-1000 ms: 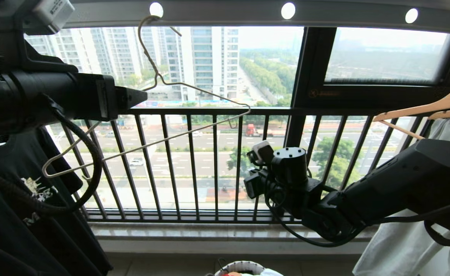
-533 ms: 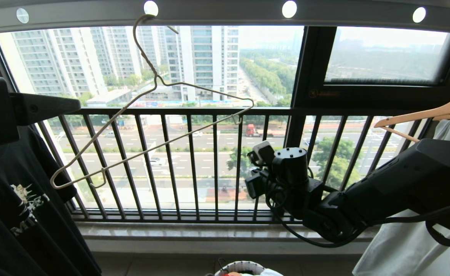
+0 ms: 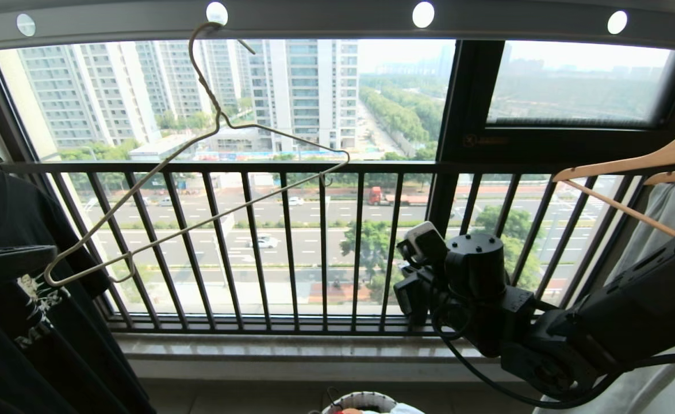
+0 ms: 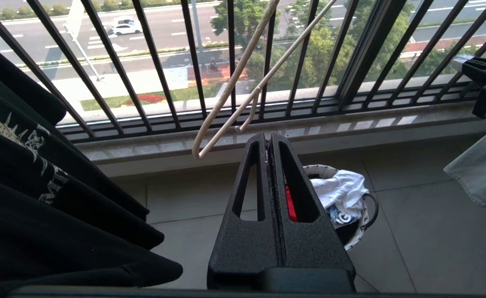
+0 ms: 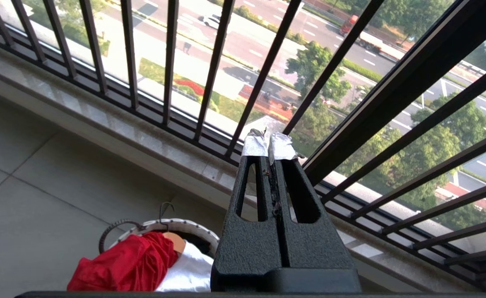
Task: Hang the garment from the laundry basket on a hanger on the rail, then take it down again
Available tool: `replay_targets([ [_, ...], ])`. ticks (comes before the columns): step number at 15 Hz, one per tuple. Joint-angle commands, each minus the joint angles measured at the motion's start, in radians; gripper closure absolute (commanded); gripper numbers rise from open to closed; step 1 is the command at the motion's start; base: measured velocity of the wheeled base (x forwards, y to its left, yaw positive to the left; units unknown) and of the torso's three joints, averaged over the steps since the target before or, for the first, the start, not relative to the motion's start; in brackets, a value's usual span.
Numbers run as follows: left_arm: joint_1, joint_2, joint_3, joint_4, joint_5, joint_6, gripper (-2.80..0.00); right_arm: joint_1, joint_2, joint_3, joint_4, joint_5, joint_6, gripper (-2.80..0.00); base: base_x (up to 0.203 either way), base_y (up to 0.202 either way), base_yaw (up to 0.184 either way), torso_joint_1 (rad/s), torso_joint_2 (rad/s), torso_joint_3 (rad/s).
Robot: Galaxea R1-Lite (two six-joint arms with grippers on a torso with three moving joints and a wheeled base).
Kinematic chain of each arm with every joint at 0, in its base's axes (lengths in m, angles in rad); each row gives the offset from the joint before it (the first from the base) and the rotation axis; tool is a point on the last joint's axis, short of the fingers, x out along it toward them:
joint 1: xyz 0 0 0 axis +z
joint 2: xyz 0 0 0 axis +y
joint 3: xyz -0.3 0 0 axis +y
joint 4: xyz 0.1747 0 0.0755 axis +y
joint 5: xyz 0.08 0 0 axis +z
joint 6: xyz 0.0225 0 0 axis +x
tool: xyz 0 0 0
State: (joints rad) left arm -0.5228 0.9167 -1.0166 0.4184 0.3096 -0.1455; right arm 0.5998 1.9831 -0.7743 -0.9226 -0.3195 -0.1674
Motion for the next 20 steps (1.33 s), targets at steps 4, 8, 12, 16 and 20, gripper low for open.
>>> replay_targets([
  [4, -0.003, -0.208, 0.162, 0.011, -0.016, -0.034, 0.0, -0.007, -0.394, 0.338, 0.027, -0.024, 0.004, 0.0, 0.0, 0.0, 0.0, 0.0, 0.0, 0.0],
  [8, 0.038, -0.337, 0.269, 0.04, -0.012, -0.027, 0.0, -0.019, -0.736, 0.429, 0.329, -0.029, 0.058, 0.0, 0.0, 0.0, 0.0, 0.0, 0.0, 0.0],
  [12, 0.185, -0.364, 0.248, 0.034, -0.011, -0.024, 0.0, -0.022, -1.056, 0.305, 1.142, -0.007, 0.277, 0.0, 0.0, 0.0, 0.0, 0.0, 0.0, 0.0],
  [16, 0.337, -0.476, 0.33, 0.017, -0.015, -0.029, 0.0, -0.085, -1.277, 0.258, 1.429, -0.009, 0.379, 0.0, 0.0, 0.0, 0.0, 0.0, 0.0, 0.0],
  [20, 0.435, -0.612, 0.429, -0.113, -0.032, -0.011, 0.0, -0.349, -1.461, 0.205, 1.613, -0.031, 0.402, 0.0, 0.0, 0.0, 0.0, 0.0, 0.0, 0.0],
])
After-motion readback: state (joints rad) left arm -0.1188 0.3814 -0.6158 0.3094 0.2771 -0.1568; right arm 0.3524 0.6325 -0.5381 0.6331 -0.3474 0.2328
